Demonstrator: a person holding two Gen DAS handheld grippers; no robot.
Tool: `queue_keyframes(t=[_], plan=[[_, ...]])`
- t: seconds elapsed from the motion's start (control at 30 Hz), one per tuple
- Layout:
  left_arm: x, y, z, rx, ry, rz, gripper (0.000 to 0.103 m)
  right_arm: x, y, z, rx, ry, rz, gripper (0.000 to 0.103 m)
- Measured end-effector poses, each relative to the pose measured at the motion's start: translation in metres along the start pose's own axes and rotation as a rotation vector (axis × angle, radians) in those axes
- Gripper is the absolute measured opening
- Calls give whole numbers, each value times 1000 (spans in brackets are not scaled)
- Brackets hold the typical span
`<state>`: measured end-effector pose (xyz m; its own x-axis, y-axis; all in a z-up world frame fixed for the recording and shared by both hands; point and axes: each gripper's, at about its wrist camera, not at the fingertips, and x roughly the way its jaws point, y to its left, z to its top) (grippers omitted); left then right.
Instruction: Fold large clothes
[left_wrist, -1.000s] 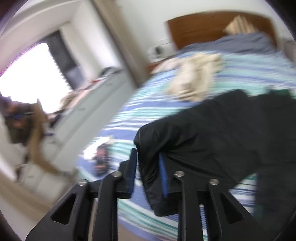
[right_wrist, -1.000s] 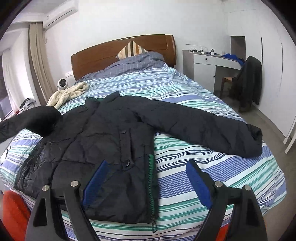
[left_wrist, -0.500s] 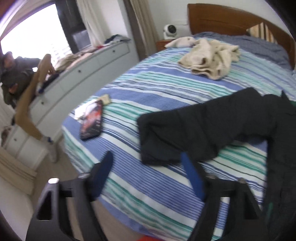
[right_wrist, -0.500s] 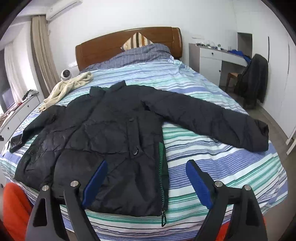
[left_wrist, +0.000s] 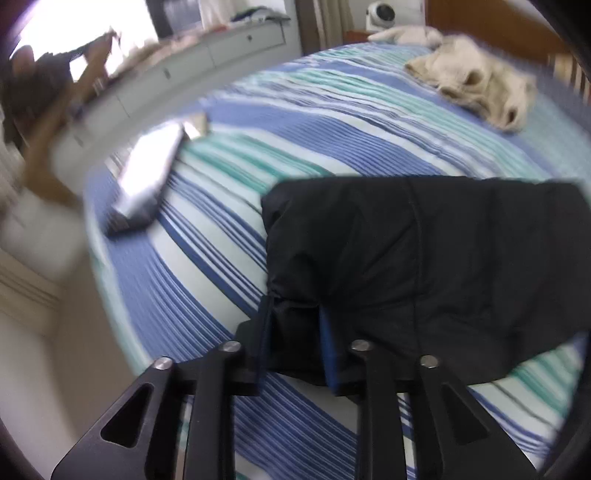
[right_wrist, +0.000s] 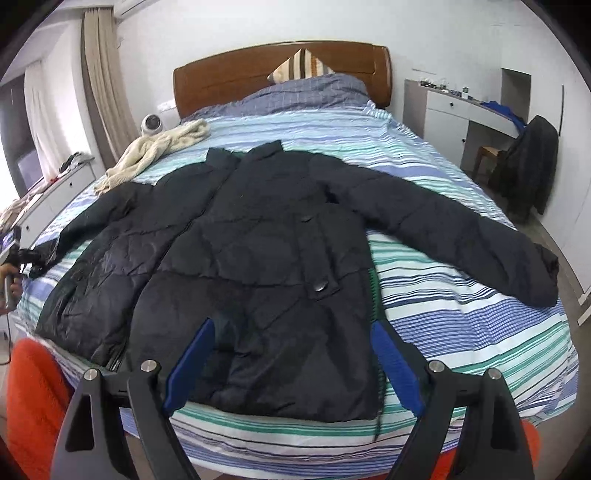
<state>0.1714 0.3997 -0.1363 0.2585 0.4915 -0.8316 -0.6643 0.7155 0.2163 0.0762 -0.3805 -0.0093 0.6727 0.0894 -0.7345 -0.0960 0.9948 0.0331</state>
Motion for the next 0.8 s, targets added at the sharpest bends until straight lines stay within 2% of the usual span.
queue_keyframes(t=[0.1,0.17,0.2,0.27,0.33,0.4,0.47,0.53,0.67,0.8], plan=[[-12,8,27,10,-88,132,9,0,8,0,-20,1,5,88],[-17,16,40,-14,-114,173,6,0,11,1,-33,-3,2,88],[-19,17,43,-13,-123,189,6,1,13,1,-39,-3,3,88],[-21,17,42,0,-119,161,8,2,14,2,-38,-3,10,88],[-30,15,29,8,-109,107,15,3,14,2,-27,-3,18,88],[-45,13,11,29,-135,64,45,2,10,2,-12,-9,23,88],[-69,6,-9,69,-180,16,62,0,4,2,-13,-11,18,88],[-98,-6,-37,134,-212,-72,66,0,-3,3,-21,-10,-4,88],[-145,-42,-82,262,-198,-310,73,-4,-26,10,-2,-29,-55,88],[-197,-94,-138,394,-215,-542,73,-9,-39,16,36,-58,-24,88]])
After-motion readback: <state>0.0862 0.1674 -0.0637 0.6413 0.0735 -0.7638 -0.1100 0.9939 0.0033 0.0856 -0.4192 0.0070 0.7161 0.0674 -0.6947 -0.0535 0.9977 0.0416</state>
